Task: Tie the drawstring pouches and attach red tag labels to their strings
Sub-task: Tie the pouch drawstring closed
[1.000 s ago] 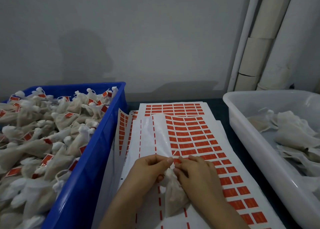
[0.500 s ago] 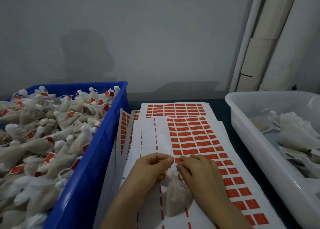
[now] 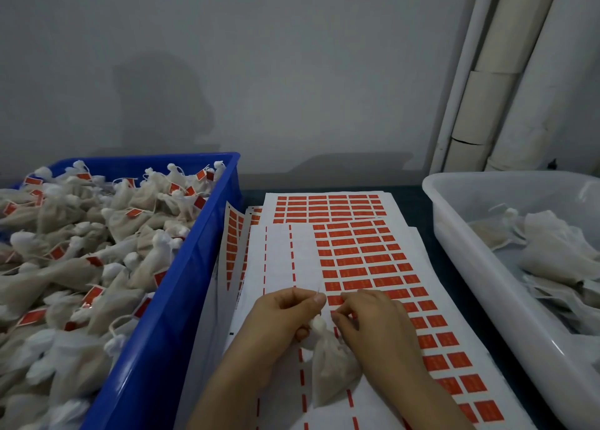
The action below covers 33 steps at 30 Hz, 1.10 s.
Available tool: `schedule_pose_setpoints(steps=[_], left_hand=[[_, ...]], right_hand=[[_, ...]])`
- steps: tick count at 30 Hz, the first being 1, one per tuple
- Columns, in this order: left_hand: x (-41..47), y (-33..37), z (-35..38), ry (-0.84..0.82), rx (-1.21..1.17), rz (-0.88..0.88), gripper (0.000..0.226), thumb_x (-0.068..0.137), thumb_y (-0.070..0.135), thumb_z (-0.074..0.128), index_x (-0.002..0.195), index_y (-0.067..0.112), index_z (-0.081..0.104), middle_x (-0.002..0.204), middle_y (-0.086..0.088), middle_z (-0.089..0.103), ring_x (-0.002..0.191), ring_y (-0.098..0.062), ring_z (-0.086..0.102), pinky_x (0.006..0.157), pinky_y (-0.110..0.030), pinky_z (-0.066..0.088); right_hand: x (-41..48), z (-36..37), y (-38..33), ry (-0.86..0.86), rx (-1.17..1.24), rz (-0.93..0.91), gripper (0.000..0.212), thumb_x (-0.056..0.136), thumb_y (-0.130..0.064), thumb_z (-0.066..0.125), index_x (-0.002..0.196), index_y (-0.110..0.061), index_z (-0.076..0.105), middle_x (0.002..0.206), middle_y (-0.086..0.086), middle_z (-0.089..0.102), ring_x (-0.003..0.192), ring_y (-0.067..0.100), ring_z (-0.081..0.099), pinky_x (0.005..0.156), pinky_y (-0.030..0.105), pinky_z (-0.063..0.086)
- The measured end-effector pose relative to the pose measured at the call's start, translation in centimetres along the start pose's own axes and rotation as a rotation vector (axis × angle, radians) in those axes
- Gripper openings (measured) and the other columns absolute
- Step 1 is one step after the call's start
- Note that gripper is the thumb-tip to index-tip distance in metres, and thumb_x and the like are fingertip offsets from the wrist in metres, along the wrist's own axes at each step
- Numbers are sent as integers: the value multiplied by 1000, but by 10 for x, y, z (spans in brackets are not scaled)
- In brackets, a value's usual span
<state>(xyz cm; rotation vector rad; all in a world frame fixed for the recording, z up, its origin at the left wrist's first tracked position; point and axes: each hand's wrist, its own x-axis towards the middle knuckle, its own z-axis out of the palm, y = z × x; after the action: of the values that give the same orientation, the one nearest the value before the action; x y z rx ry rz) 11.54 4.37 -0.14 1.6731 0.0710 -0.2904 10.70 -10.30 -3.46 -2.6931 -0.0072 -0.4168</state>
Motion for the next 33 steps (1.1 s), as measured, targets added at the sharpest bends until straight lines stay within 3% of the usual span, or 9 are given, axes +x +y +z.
schedule_pose_setpoints(steps=[5,9,12,16,20,22,26,30,33], left_hand=[[1,0,1,6,-7,-1,16,79,38,66,77,23,72,59,7,67,56,-10,58,53,-13,48],[0,1,0,-5,-39,11,16,80,37,64,76,24,72,59,8,68,56,-11,58,54,-14,49],[0,1,0,-1,-33,30,16,80,39,62,78,27,72,69,10,73,67,-14,64,56,-15,51],[-1,3,1,-6,-57,55,16,75,43,63,80,31,73,79,14,74,82,-14,68,68,-22,55],[-4,7,3,-29,-60,93,10,79,37,62,81,33,71,74,17,73,71,-3,69,53,-9,50],[-5,7,4,-33,-89,91,9,82,31,62,82,30,71,72,17,73,68,3,68,49,-7,48],[-4,7,7,-20,-116,74,10,83,29,62,87,26,71,73,11,75,66,-1,70,49,-10,50],[-2,5,8,4,-134,82,14,82,30,63,90,23,72,81,4,75,70,-11,71,52,-13,53],[-1,5,8,11,-152,87,12,82,29,63,86,24,73,77,7,76,69,-8,71,52,-13,52]], right_hand=[[1,3,1,-13,0,2,27,84,-48,47,103,-32,55,113,-11,60,100,6,53,95,20,37],[5,1,0,-6,107,110,23,86,-41,50,103,-27,55,110,-6,60,95,7,55,92,21,43],[6,-2,0,46,264,221,13,87,-32,52,96,-23,54,103,-3,61,85,7,54,80,16,43],[6,-13,6,165,405,316,6,89,-27,48,86,-23,45,92,-5,51,75,6,49,59,6,30],[7,-24,9,200,545,362,6,90,-29,44,90,-23,44,92,-6,49,77,8,50,68,15,38],[7,-29,7,208,621,360,9,89,-33,43,91,-24,45,88,-9,53,73,8,53,66,15,39],[4,-38,-1,164,806,271,12,87,-38,42,82,-30,50,64,-6,62,52,8,61,42,6,42],[2,-40,-7,89,872,183,10,85,-36,48,79,-31,56,67,-8,67,59,2,65,44,9,47],[1,-41,-7,82,893,165,8,81,-36,53,77,-33,59,71,-15,68,66,-4,65,44,7,46]])
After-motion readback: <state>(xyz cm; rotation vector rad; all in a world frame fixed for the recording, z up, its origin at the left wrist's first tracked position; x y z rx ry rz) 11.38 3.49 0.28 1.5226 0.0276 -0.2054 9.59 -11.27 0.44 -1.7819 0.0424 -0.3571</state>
